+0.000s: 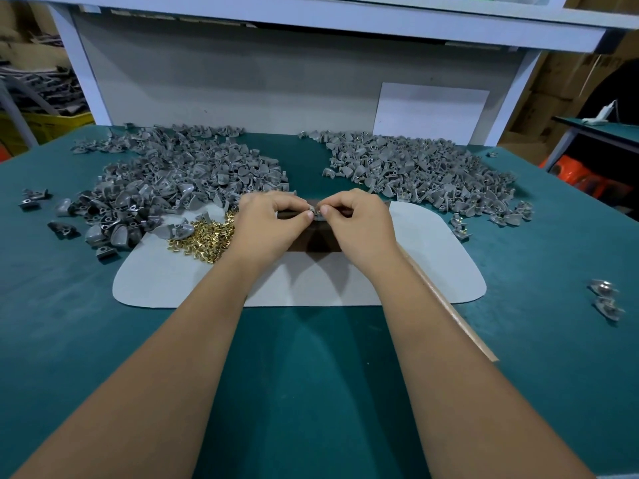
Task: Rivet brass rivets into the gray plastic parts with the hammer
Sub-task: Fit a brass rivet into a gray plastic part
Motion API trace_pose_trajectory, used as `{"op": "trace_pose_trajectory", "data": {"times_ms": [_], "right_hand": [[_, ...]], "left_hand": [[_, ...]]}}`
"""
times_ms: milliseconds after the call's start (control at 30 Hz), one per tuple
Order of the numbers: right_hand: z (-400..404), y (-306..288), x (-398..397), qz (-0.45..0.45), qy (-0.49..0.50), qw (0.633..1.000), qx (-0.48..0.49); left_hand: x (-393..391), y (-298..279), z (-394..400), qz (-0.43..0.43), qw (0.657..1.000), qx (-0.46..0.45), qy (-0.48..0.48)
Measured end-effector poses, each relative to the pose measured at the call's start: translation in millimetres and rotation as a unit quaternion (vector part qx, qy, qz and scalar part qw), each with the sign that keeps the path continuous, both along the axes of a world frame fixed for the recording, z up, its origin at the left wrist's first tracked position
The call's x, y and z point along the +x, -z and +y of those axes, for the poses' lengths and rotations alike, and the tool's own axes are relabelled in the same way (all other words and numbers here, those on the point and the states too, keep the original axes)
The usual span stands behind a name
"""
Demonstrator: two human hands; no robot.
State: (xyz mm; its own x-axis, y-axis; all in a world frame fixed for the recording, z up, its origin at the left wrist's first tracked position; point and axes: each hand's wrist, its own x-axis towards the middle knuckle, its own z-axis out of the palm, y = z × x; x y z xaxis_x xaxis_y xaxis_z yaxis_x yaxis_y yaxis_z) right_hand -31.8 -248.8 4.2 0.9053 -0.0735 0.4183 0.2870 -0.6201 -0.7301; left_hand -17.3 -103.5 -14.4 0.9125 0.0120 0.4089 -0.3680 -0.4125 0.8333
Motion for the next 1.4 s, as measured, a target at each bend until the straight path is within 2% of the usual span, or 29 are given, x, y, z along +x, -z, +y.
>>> {"op": "trace_pose_trajectory", "data": {"times_ms": [67, 133, 200, 233, 300, 367, 500, 733, 900, 1033, 1067, 1133, 1167, 1233, 1267, 1333, 1400], "right_hand": [[-8.5, -13.6, -6.1, 0.002, 0.006, 0.997, 0.081], [-24.6, -27.4, -11.9, -0.009, 0.078, 0.991, 0.111], [-44.8, -33.5, -20.0, 0.028, 0.155, 0.987, 0.037], [-53.0, -33.8, -26.7, 0.077, 0.168, 0.982, -0.023], [-61.0, -27.5, -40.7, 0.19, 0.165, 0.957, -0.143], [-62.7, -16.6, -47.6, 0.247, 0.158, 0.926, -0.239], [-56.6, -11.5, -47.6, 0.219, 0.14, 0.916, -0.306], [-51.4, -22.9, -47.8, 0.208, 0.192, 0.917, -0.281], [-55.9, -30.2, -41.9, 0.234, 0.167, 0.926, -0.246], [-56.4, -23.0, -39.3, 0.244, 0.2, 0.91, -0.268], [-55.3, -20.7, -38.8, 0.229, 0.215, 0.905, -0.287], [-50.3, -18.4, -36.4, 0.133, 0.255, 0.895, -0.341], [-45.9, -18.7, -33.3, 0.065, 0.255, 0.902, -0.341], [-33.3, -22.6, -24.7, -0.029, 0.166, 0.953, -0.251], [-25.3, -24.9, -20.7, -0.029, 0.103, 0.977, -0.184], [-11.4, -25.9, -13.8, 0.012, 0.007, 0.997, -0.077], [-3.5, -24.2, -7.8, 0.034, -0.028, 0.998, -0.051]], "left_hand": [[-1.2, -1.0, -1.0, 0.012, 1.0, -0.012, -0.005], [-2.8, -2.3, -2.0, 0.017, 1.0, -0.013, -0.008], [-3.6, -3.2, -2.9, 0.014, 1.0, -0.008, -0.009], [-4.0, -3.7, -3.5, 0.013, 1.0, -0.004, -0.01], [-4.7, -4.5, -4.5, 0.013, 1.0, 0.002, -0.014], [-5.3, -4.7, -5.2, 0.015, 1.0, 0.003, -0.015], [-7.7, -4.0, -5.5, 0.019, 0.999, 0.015, -0.023], [-7.7, -4.7, -7.0, 0.007, 0.999, 0.026, -0.039], [-6.2, -3.1, -6.8, 0.015, 0.999, 0.025, -0.04], [-5.5, -3.3, -6.4, 0.012, 0.999, 0.023, -0.035], [-5.2, -3.5, -6.4, 0.012, 0.999, 0.019, -0.03], [-4.8, -3.2, -6.6, 0.012, 0.999, 0.017, -0.027], [-4.4, -2.9, -6.6, 0.011, 0.999, 0.019, -0.026], [-2.4, -2.4, -5.6, 0.01, 0.999, 0.024, -0.025], [-1.2, -2.2, -4.7, 0.008, 0.999, 0.029, -0.023], [1.5, -1.6, -3.0, 0.0, 0.999, 0.039, -0.014], [3.5, -1.4, -2.0, -0.007, 0.999, 0.046, -0.009]]}}
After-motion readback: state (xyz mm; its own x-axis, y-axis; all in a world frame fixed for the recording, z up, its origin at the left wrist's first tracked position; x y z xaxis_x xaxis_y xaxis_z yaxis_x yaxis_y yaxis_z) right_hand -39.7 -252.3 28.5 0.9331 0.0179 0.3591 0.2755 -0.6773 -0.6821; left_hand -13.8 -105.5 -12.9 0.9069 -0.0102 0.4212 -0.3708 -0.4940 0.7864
